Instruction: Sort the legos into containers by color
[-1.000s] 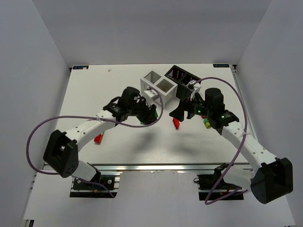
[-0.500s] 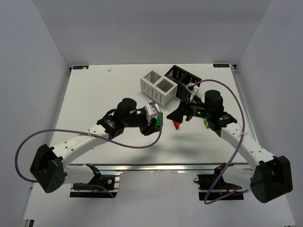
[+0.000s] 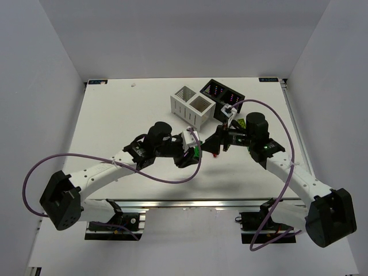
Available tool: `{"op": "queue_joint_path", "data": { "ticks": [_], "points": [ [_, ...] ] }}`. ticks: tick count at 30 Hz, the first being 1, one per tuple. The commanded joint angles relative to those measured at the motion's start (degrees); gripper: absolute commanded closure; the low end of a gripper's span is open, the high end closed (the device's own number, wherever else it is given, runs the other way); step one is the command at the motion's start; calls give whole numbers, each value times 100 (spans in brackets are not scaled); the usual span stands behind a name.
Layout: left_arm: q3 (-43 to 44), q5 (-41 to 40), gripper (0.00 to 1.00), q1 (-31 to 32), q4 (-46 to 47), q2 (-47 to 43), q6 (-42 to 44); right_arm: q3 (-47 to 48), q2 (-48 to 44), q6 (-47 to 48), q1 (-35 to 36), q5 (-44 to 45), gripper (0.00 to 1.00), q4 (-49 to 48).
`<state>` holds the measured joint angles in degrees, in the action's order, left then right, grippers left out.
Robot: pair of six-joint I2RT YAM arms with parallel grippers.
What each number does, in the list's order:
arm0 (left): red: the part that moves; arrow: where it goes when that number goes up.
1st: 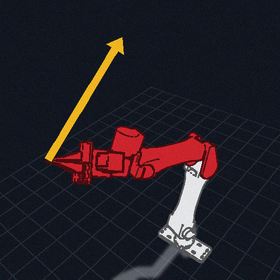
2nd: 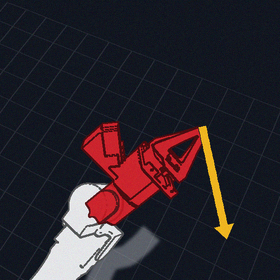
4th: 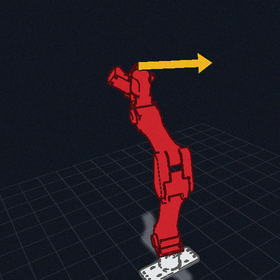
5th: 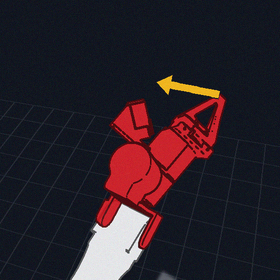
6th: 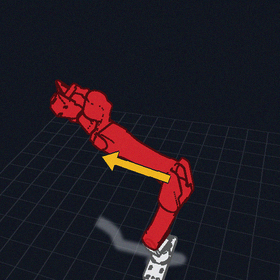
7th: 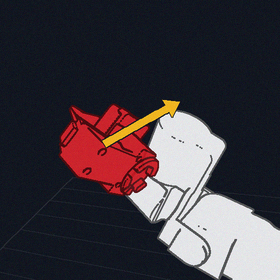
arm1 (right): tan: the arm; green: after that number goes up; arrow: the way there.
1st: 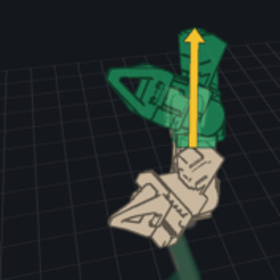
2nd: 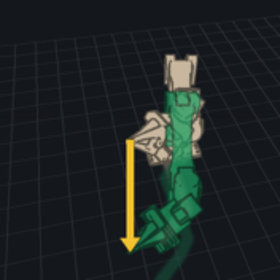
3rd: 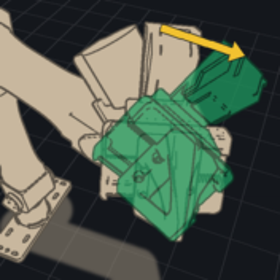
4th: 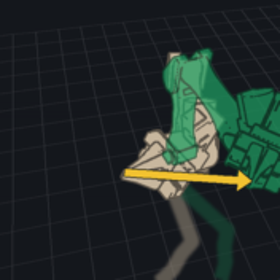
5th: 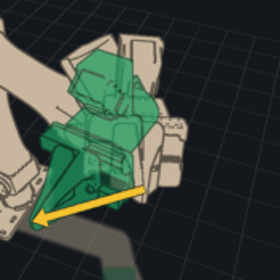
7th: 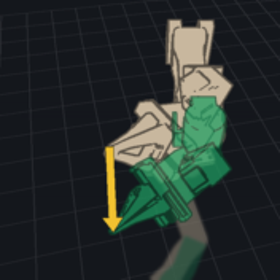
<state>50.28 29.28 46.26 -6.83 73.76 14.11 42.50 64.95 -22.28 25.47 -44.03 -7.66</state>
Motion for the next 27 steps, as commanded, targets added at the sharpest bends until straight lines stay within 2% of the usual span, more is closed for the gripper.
{"op": "queue_joint_path", "data": {
  "ticks": [1,20,27],
  "points": [
    [52,122,56,58,147,-28,4,-14,-9,31,89,44,22,-245],
    [78,148,56,129,208,51,-84,-23,334,66,423,342,29,-376],
    [52,69,57,138,261,7,-84,-22,317,40,432,343,42,-394]
  ]
}}
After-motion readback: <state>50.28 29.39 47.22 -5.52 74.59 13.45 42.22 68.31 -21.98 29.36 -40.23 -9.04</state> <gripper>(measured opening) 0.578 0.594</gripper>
